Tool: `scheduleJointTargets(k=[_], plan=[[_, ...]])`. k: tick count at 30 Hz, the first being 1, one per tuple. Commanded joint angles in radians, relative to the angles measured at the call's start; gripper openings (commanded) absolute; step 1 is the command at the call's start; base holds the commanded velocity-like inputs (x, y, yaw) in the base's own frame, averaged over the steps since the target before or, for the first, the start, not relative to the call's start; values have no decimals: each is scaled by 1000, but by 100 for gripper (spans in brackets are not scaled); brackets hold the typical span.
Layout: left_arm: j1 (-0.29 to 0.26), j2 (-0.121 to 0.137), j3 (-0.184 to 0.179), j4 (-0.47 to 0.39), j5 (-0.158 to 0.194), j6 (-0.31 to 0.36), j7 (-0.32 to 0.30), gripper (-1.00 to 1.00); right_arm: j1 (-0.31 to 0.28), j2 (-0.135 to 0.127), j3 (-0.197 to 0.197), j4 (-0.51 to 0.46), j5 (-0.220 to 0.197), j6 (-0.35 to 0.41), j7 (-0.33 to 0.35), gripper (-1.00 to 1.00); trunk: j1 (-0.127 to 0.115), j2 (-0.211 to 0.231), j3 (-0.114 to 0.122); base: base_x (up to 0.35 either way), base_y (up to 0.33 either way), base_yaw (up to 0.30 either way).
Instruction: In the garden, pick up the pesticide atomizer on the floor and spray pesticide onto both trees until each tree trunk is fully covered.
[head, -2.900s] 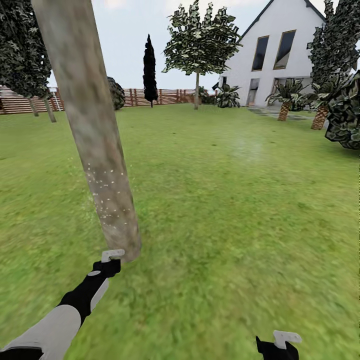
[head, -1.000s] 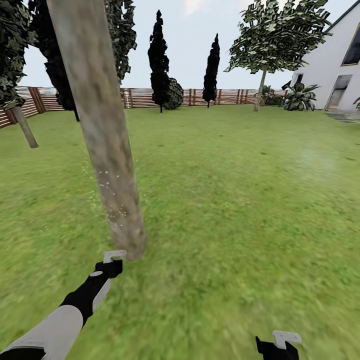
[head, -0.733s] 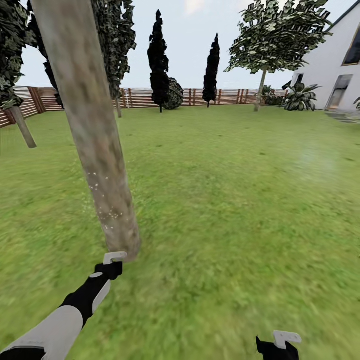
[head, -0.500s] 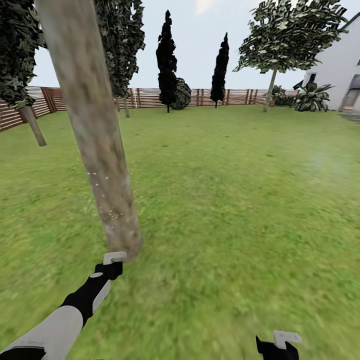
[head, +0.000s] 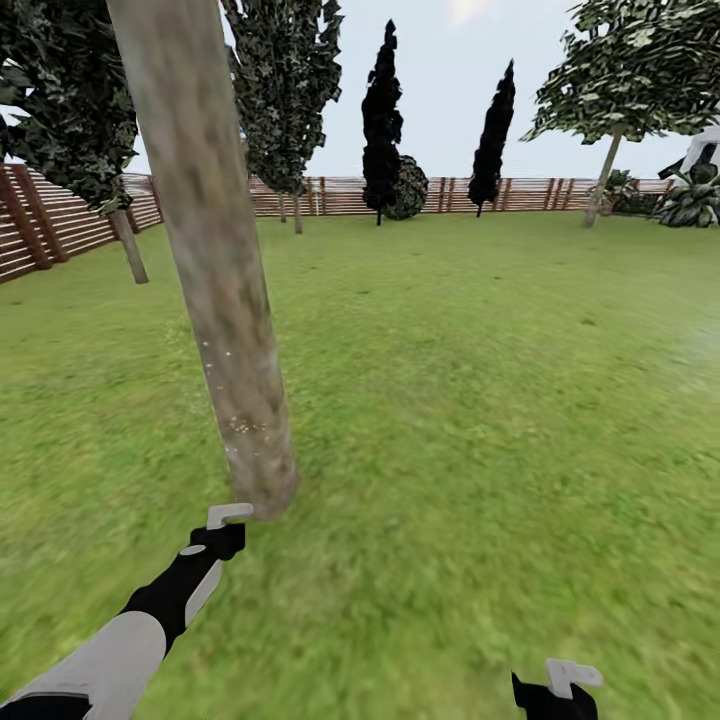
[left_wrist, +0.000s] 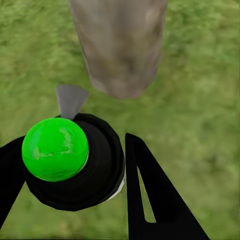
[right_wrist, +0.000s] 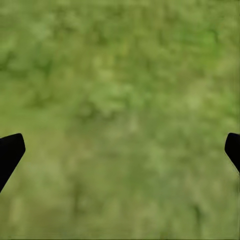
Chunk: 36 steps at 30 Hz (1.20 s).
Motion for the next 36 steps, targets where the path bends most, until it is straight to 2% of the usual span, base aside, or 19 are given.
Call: scheduleJointTargets(k=[1, 18, 31, 36], plan=[[0, 0, 0, 0, -1, 0, 0, -100, 0, 0, 0, 0, 0, 0, 0, 100, 0, 0, 0, 95, -269, 245], [0, 0, 1, 2, 2, -2, -3, -100, 0, 0, 0, 0, 0, 0, 0, 100, 0, 0, 0, 59, -270, 28], [0, 1, 1, -1, 7, -2, -1, -100, 0, 0, -1, 0, 0, -1, -2, 100, 0, 0, 0, 0, -268, 266], [-3, 2, -2, -44, 3, 0, -5, -100, 0, 0, -2, -1, -1, -1, -2, 100, 0, 0, 0, 0, -45, 239]])
